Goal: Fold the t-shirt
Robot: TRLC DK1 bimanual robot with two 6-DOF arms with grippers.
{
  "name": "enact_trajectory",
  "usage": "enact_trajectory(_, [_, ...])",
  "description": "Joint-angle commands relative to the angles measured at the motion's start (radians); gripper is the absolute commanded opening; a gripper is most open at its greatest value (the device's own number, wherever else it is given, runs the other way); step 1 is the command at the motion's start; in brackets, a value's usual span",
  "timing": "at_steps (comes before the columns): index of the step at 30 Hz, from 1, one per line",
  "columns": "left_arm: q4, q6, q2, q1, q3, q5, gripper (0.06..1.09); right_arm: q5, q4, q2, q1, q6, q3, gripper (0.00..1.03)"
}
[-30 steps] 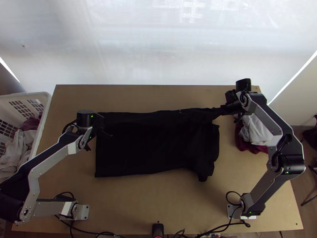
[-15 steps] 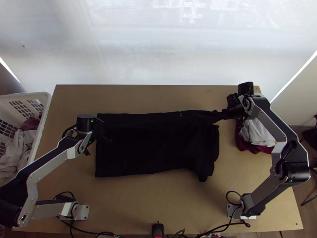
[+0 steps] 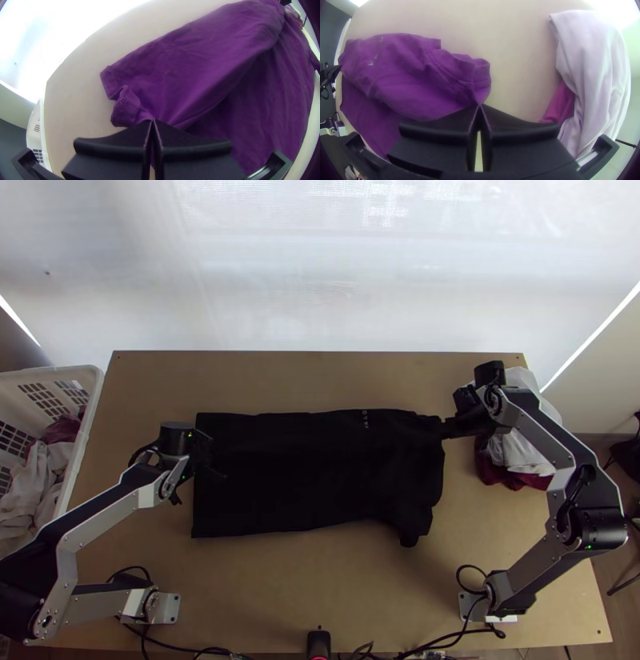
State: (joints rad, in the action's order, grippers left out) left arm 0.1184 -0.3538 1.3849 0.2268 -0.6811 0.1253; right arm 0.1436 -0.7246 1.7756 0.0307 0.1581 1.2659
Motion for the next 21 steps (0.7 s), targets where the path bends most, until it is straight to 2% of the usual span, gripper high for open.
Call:
enact_trajectory(1, [0.012, -0.008, 0.025, -0.006, 0.025, 0.002, 0.30, 0.001, -0.001, 0.015, 0.002, 0.008, -0.026, 0.03])
enact_trajectory(4, [0.012, -0.008, 0.025, -0.003, 0.031, 0.000, 0.47, 0.001, -0.002, 0.015, 0.002, 0.009, -0.030, 0.03])
enact_trajectory(6, [0.012, -0.007, 0.025, -0.001, 0.029, 0.002, 0.70, -0.001, -0.002, 0.015, 0.002, 0.008, -0.031, 0.04])
enact_trajectory(8, [0.012, -0.004, 0.025, 0.003, 0.028, 0.023, 1.00, 0.001, -0.002, 0.016, 0.002, 0.008, -0.033, 0.17])
enact_trajectory(9, [0.012, -0.005, 0.025, 0.006, 0.028, 0.025, 1.04, -0.001, -0.002, 0.015, 0.005, 0.008, -0.033, 0.25])
enact_trajectory(11, [0.012, -0.005, 0.019, 0.009, 0.028, 0.025, 1.04, -0.002, -0.012, 0.008, 0.011, 0.017, -0.031, 0.43])
enact_trajectory(13, [0.012, -0.004, 0.013, 0.009, 0.029, 0.025, 1.04, -0.004, -0.013, -0.008, 0.012, 0.017, -0.028, 0.50])
enact_trajectory(14, [0.012, -0.005, 0.009, 0.009, 0.029, 0.025, 1.04, -0.004, -0.015, -0.015, 0.012, 0.012, -0.022, 0.57])
enact_trajectory(17, [0.012, -0.017, -0.017, -0.012, 0.023, 0.028, 1.04, -0.009, -0.044, -0.019, 0.011, 0.003, 0.004, 0.90])
enact_trajectory(18, [0.012, -0.025, -0.027, -0.029, 0.017, 0.028, 1.04, -0.012, -0.062, -0.021, 0.011, 0.001, 0.010, 0.98])
enact_trajectory(21, [0.015, -0.054, -0.053, -0.087, 0.003, 0.027, 1.04, -0.024, -0.068, -0.053, 0.006, 0.001, 0.009, 0.98])
